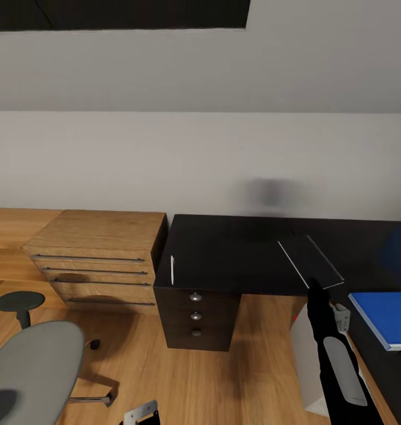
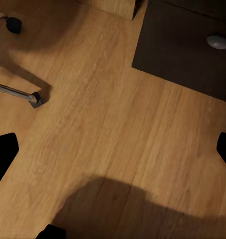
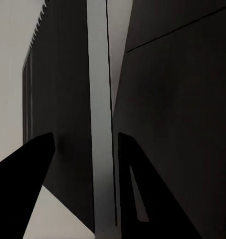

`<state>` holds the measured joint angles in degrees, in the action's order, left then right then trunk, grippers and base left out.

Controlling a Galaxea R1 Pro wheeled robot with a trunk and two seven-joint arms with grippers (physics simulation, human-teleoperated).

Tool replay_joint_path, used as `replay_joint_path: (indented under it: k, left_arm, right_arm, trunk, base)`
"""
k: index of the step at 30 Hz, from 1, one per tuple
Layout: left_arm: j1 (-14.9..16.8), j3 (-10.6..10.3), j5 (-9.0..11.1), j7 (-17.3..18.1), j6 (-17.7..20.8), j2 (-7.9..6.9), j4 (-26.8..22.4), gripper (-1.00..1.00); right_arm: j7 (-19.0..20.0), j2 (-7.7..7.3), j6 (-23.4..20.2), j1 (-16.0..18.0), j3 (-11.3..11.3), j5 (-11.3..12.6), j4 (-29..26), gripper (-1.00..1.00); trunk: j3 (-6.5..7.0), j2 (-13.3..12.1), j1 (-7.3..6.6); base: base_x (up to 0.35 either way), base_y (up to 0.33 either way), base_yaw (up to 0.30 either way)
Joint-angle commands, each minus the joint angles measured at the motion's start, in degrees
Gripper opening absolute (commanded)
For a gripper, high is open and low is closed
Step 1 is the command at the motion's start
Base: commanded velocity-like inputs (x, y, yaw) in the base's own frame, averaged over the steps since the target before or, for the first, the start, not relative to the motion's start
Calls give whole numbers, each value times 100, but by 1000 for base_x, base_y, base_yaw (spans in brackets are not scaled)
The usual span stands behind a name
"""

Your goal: In the bedroom, organize the workspace by keeping the computer under the desk, ensuring the monitor is on the desk, placing the keyboard on the desk next to the monitor, placing the mouse on the desk next to the keyboard, moving the folder from the swivel chair onto the desk next to the mouse, stacking the notebook on top of the folder with the pen on top of the notebook, and positioning the swivel chair next to the desk.

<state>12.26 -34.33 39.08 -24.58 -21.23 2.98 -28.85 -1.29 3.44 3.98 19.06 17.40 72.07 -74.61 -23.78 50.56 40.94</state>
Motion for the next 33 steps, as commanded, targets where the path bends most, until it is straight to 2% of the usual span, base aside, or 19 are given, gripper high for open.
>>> replay_joint_path:
  k: [1, 4, 6, 11, 15, 18, 33]
  left_arm:
    - [-11, -48, 51, -38, -31, -29, -51, 100]
    - [-65, -54, 60, -38, -24, -159, -244, 100]
    - [-82, -55, 65, -38, -10, -184, -295, 100]
    - [-98, -57, 71, -39, 320, -206, -342, 100]
    - [-101, -45, 88, -39, 593, -215, -331, 100]
    - [-101, -40, 96, -37, 600, -218, -315, 100]
    - [-101, -44, 105, -34, 603, -210, -305, 100]
  right_arm:
    - [-14, 6, 14, 3, 1, 58, -7, -100]
    - [-9, 33, 19, 2, 1, 72, -3, -100]
    - [-10, 41, 25, 2, 1, 75, -2, -100]
    - [-5, 45, 34, 1, 1, 68, -1, -100]
    - [-5, 65, 53, 1, 1, 88, 1, -100]
    - [-10, 68, 51, 1, 1, 91, 6, -100]
    - [-27, 65, 50, 1, 8, 93, 75, -100]
  trunk:
    - [12, -37, -22]
    - [66, -157, -88]
    - [102, -238, -132]
    - [192, -438, -241]
    - [192, -438, -241]
    - [192, -438, -241]
    - [146, -438, -241]
  base:
    - [0, 0, 0]
    - [0, 0, 0]
    - [0, 0, 0]
    - [0, 0, 0]
    - [0, 0, 0]
    - [0, 0, 0]
    - [0, 0, -218]
